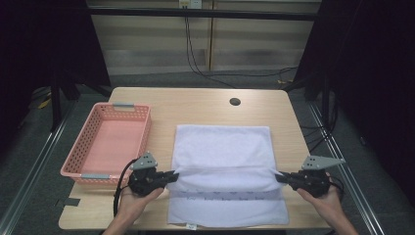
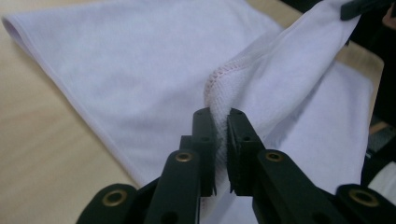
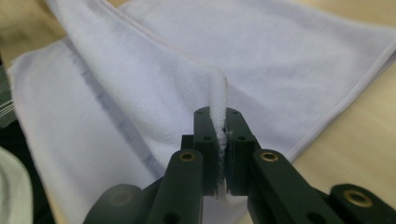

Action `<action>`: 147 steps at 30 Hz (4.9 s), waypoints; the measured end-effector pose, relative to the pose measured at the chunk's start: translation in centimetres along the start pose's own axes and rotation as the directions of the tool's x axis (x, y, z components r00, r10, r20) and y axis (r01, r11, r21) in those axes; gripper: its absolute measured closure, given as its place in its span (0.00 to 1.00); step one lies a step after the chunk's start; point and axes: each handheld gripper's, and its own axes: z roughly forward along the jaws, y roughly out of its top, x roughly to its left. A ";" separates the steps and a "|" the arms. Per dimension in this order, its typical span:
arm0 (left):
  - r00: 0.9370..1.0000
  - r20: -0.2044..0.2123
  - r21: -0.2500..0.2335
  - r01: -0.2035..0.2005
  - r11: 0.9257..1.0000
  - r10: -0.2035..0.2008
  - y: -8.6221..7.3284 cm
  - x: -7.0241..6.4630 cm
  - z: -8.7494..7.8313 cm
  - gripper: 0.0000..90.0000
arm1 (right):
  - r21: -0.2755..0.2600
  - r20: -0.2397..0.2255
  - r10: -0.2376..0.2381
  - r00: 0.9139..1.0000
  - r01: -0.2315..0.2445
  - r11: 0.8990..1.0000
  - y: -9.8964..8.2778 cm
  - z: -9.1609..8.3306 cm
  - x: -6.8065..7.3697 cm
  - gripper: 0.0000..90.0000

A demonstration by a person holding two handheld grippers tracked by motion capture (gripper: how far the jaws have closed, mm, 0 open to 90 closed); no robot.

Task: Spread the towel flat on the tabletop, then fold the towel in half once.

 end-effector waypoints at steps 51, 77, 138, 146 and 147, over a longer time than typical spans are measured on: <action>0.962 0.262 0.203 -0.128 0.971 0.072 -2.6 -2.8 1.4 0.86 | 0.211 -0.260 -0.012 0.966 0.069 0.975 -3.1 1.7 3.6 0.93; 0.995 0.098 0.134 0.003 0.991 -0.016 2.2 1.8 6.1 0.64 | 0.068 -0.081 0.026 0.996 -0.021 0.997 0.6 4.4 -0.2 0.57; 0.997 0.036 0.199 -0.071 0.977 0.065 1.2 1.3 7.1 0.73 | 0.116 0.118 -0.053 0.992 0.039 0.993 1.9 5.5 -3.2 0.61; 1.000 -0.017 0.108 -0.014 0.994 0.016 3.0 3.5 7.6 0.70 | 0.143 0.147 0.011 0.989 -0.032 0.989 2.1 8.0 -7.5 0.52; 1.000 -0.019 0.118 -0.017 0.993 0.019 3.1 3.6 7.8 0.68 | 0.142 0.132 0.026 0.991 -0.045 0.989 2.0 8.2 -7.7 0.52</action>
